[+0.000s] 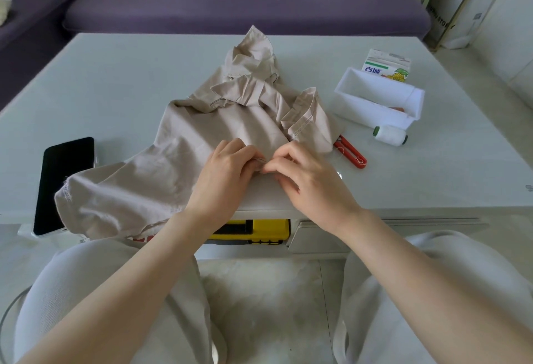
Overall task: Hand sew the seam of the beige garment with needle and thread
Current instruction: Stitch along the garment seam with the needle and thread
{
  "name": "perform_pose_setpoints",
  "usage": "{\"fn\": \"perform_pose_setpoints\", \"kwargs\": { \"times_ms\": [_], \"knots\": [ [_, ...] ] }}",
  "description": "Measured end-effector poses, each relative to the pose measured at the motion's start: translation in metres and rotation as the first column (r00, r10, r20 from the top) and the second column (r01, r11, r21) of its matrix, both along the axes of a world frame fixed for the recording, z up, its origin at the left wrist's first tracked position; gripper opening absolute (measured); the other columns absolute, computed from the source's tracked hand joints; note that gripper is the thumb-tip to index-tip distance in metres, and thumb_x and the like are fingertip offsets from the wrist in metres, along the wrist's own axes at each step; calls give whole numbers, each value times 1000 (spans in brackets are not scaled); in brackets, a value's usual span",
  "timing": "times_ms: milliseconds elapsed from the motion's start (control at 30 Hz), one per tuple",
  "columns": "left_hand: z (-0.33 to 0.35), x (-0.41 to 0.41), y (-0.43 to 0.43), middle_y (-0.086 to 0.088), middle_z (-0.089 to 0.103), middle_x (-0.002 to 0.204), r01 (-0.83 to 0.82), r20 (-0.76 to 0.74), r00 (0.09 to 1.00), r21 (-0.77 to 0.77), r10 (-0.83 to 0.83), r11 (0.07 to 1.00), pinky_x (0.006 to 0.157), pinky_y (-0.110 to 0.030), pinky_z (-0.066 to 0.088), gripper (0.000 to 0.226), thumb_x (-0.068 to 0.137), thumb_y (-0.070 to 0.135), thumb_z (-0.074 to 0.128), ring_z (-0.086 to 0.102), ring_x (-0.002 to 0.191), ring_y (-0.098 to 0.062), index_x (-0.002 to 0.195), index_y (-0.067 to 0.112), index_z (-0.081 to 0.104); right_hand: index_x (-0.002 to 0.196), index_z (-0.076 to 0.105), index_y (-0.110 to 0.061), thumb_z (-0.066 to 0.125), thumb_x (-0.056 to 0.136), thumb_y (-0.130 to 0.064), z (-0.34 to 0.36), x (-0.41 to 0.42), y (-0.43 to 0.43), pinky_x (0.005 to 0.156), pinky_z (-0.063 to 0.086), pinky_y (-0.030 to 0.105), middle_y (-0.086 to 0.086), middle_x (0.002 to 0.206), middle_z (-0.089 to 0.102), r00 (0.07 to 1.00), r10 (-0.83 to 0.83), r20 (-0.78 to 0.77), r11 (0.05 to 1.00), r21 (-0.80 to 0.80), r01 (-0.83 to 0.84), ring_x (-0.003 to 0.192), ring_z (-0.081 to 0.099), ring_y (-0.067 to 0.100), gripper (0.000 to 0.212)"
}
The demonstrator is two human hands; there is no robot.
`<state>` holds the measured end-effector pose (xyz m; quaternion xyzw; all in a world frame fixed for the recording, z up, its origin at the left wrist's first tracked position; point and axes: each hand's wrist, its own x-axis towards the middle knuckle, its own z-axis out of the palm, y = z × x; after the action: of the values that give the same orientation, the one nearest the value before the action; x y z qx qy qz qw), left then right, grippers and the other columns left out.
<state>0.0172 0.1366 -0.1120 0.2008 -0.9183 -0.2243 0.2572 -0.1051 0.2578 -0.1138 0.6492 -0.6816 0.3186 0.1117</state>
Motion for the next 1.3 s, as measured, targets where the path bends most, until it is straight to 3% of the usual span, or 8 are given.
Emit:
{"fn": "perform_pose_setpoints", "kwargs": {
  "times_ms": [333,567,733,867,967,1067,1167,1300],
  "knots": [
    [2,0,1,-3,55,84,38,32,999,31,-39,999,72,-25,36,22,93,15,45,46,81,-21,89,9,66,96,71,-8,67,79,6,-6,3,-4,66,44,32,10,86,56,976,-5,-220,999,37,13,76,51,24,21],
    [2,-1,1,3,51,81,79,43,996,43,-81,996,73,-28,36,18,94,9,51,46,80,-21,89,9,68,93,74,-9,67,80,2,-10,0,-6,74,21,17,8,85,60,973,5,-233,1000,-29,-12,78,47,21,18],
    [4,-1,-4,3,53,83,25,9,1000,75,-25,997,74,-26,37,14,93,6,53,48,84,-23,87,7,65,92,75,-8,61,85,-5,-14,4,-2,83,43,26,9,99,67,967,184,-176,982,-15,-189,94,54,22,16],
    [4,-2,-3,2,54,84,9,-2,1000,78,-9,997,74,-26,37,12,93,8,54,49,85,-23,88,5,64,94,74,-6,54,88,-13,-24,9,7,83,49,28,6,90,70,946,320,52,933,156,-324,91,61,18,22],
    [4,-2,-1,0,55,85,14,-5,1000,87,-14,996,75,-26,38,12,93,10,54,49,86,-23,90,6,65,103,68,-9,50,96,-12,-21,14,18,81,50,31,-2,90,72,895,147,421,895,328,-302,86,65,11,20],
    [3,-1,-1,-1,56,86,13,-3,1000,86,-13,996,75,-27,38,13,94,11,53,49,87,-23,92,5,65,95,58,-22,37,103,-17,-15,17,26,78,51,35,-6,76,68,794,-34,608,812,480,-332,75,64,10,22],
    [2,-1,0,-1,56,86,10,-1,1000,83,-10,996,76,-27,38,13,94,11,53,50,87,-23,92,6,65,87,50,-28,30,103,-19,-10,21,32,69,48,39,-2,68,59,823,-49,565,744,571,-348,68,57,21,27],
    [1,0,-1,1,55,86,1,8,1000,83,-2,997,76,-27,38,13,94,11,53,49,88,-21,92,6,65,94,51,-15,28,101,-18,-18,28,42,65,39,32,-9,71,45,927,14,374,511,794,-328,76,51,20,24]
  ]
}}
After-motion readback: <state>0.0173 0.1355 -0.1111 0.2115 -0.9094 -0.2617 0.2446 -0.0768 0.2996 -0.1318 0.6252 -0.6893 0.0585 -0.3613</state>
